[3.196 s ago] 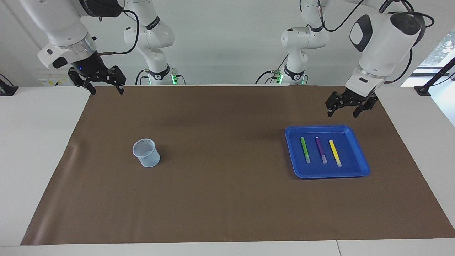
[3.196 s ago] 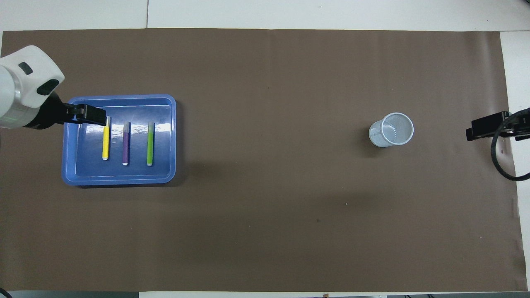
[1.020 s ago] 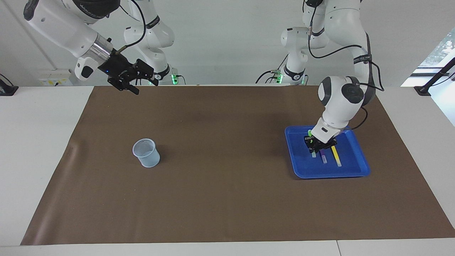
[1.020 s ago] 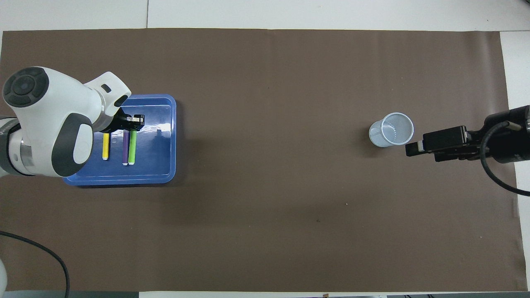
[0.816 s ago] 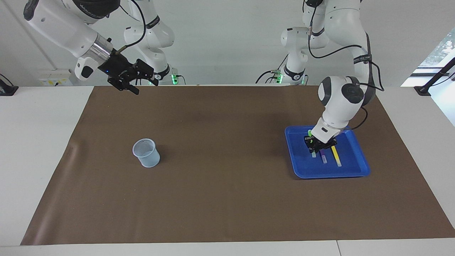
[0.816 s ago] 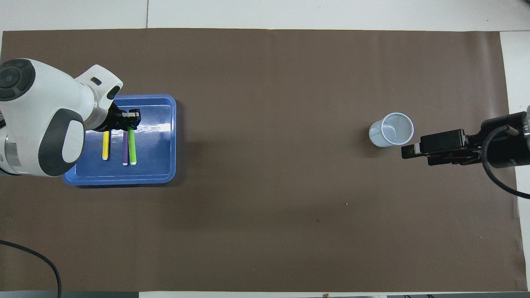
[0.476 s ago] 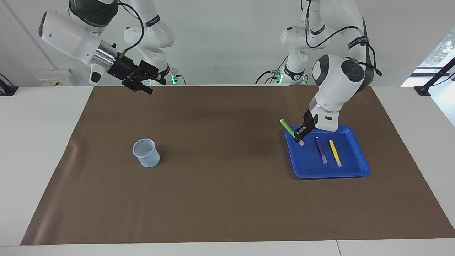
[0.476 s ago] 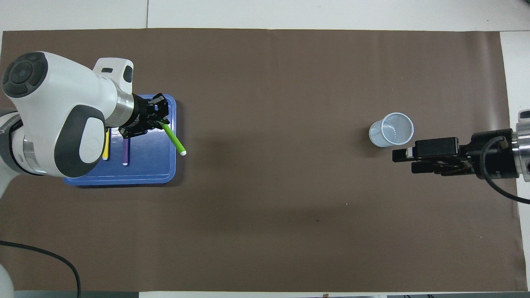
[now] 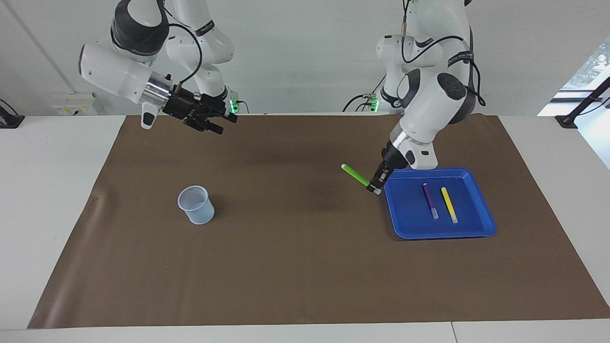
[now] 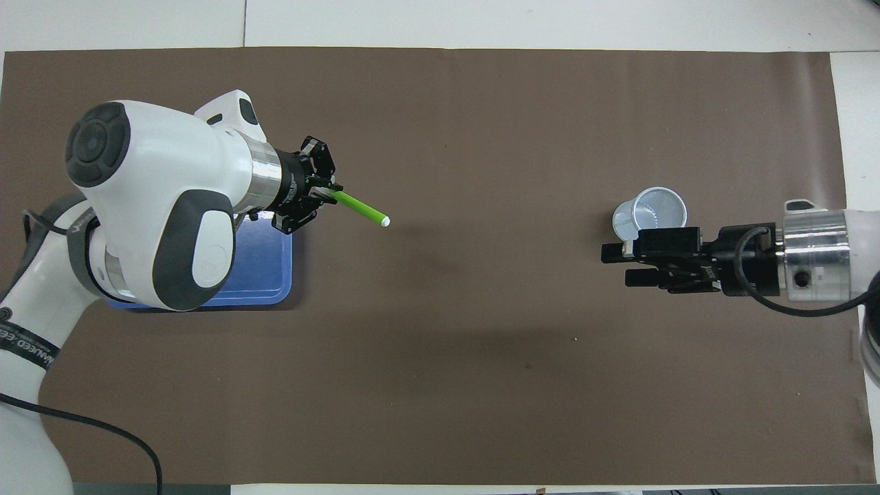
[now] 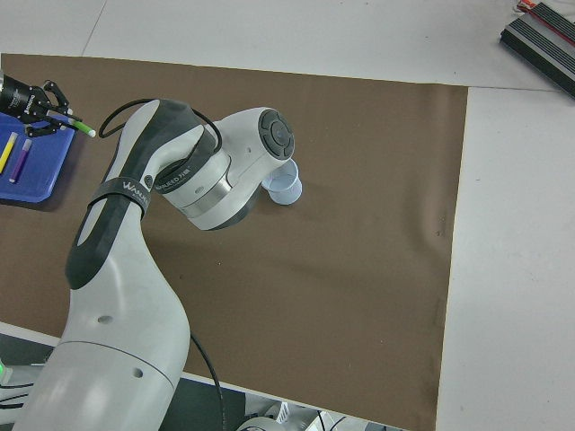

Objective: Transfer and insert pens with both arms
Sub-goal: 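Lift the green pen with the left gripper while the right gripper approaches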

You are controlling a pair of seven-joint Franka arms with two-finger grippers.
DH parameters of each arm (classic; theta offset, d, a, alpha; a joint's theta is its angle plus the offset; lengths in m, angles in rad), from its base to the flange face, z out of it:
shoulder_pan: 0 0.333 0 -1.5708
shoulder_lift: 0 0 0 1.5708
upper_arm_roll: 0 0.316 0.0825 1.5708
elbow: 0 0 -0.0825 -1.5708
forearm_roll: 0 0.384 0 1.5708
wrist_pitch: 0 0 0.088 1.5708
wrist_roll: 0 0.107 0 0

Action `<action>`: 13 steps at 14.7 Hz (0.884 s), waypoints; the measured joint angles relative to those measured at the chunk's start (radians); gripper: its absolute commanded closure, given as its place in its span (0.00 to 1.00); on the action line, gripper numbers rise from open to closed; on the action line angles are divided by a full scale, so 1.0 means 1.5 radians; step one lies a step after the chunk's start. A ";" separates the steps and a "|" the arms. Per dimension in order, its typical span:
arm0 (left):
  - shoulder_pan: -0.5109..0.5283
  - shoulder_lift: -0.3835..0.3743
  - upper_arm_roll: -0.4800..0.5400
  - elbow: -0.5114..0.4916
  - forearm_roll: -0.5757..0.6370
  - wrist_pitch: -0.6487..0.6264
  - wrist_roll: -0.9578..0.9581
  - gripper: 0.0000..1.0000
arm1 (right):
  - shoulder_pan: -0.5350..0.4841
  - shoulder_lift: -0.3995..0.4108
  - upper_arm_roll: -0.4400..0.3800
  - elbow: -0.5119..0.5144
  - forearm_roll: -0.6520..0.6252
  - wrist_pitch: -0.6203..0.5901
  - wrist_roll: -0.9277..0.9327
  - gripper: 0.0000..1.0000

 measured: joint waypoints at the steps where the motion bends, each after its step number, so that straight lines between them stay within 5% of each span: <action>1: -0.012 0.001 0.000 0.000 -0.002 0.008 -0.029 1.00 | 0.029 0.004 0.001 -0.003 0.008 0.029 0.010 0.00; 6: -0.079 0.004 0.000 0.001 -0.003 0.055 -0.126 1.00 | 0.091 0.011 0.003 -0.005 0.072 0.112 0.066 0.22; 13: -0.116 0.006 0.000 0.001 -0.004 0.057 -0.157 1.00 | 0.105 0.047 0.002 0.005 0.124 0.165 0.085 0.34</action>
